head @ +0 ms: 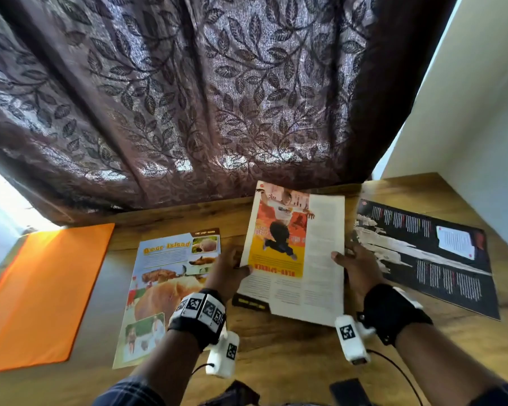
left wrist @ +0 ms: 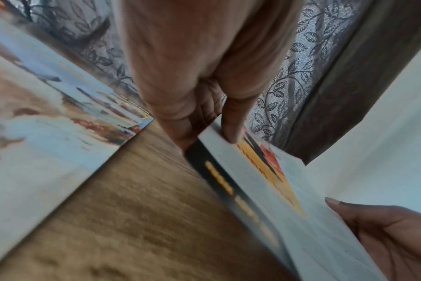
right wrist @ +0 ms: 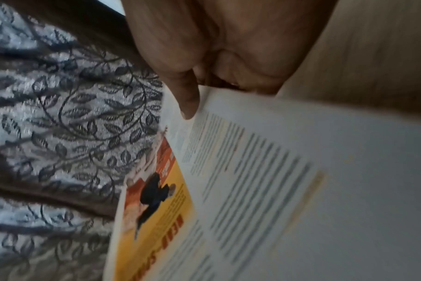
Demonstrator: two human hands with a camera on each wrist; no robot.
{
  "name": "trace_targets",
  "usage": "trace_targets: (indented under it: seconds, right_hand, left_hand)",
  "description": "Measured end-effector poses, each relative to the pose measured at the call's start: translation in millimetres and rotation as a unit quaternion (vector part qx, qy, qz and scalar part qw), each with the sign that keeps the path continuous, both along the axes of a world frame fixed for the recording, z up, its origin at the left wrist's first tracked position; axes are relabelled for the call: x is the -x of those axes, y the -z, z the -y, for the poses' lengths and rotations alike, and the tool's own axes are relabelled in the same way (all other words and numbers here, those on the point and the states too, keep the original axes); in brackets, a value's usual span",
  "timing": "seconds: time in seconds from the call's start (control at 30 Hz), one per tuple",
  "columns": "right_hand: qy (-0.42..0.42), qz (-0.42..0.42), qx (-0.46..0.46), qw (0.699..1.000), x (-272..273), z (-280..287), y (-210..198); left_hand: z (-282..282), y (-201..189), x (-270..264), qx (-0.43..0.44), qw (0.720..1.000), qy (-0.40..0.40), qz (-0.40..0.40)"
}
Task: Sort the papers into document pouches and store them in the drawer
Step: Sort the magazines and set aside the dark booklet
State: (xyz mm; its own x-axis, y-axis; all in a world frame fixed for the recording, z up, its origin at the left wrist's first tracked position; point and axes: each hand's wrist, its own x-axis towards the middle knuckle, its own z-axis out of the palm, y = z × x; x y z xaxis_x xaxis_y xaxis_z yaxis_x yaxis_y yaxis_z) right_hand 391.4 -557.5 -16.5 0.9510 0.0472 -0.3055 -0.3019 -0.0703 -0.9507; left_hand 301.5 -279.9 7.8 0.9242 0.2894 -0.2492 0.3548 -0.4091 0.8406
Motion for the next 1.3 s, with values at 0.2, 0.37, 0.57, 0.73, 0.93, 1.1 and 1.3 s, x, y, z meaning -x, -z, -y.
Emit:
trace_targets:
  seconds: [0.2,0.37,0.57,0.73,0.93,1.1,1.3]
  right_hand:
    - [0.040,0.199,0.260,0.944,-5.6,-0.2,-15.2]
    - [-0.149,0.474,0.405,0.767,-12.7,-33.0,-60.0]
    - [-0.267,0.497,0.476,0.675,-22.6,-72.1,-91.4]
    - [-0.215,0.414,0.388,0.795,-29.0,-54.6,-94.3]
    - [-0.120,0.315,0.292,0.895,-40.8,-31.7,-86.9]
    - [-0.092,0.244,0.225,0.939,-39.2,-20.5,-70.5]
    - [-0.036,0.191,0.167,0.967,-26.6,-21.8,-59.8]
  left_hand:
    - [-10.2,-40.3,-9.9,-0.231,0.972,0.047,0.008]
    - [-4.5,-71.1,-24.0,-0.349,0.930,0.103,0.051]
    - [8.3,-82.7,-30.7,-0.380,0.910,0.119,0.116]
    - [-28.2,-62.3,-22.6,-0.170,0.975,-0.065,0.126]
    - [-33.9,-11.7,-7.5,0.058,0.977,-0.170,0.116]
    - [-19.8,-11.5,-3.8,0.182,0.965,-0.161,0.095]
    - [-13.0,-6.5,1.7,0.182,0.976,-0.089,0.075]
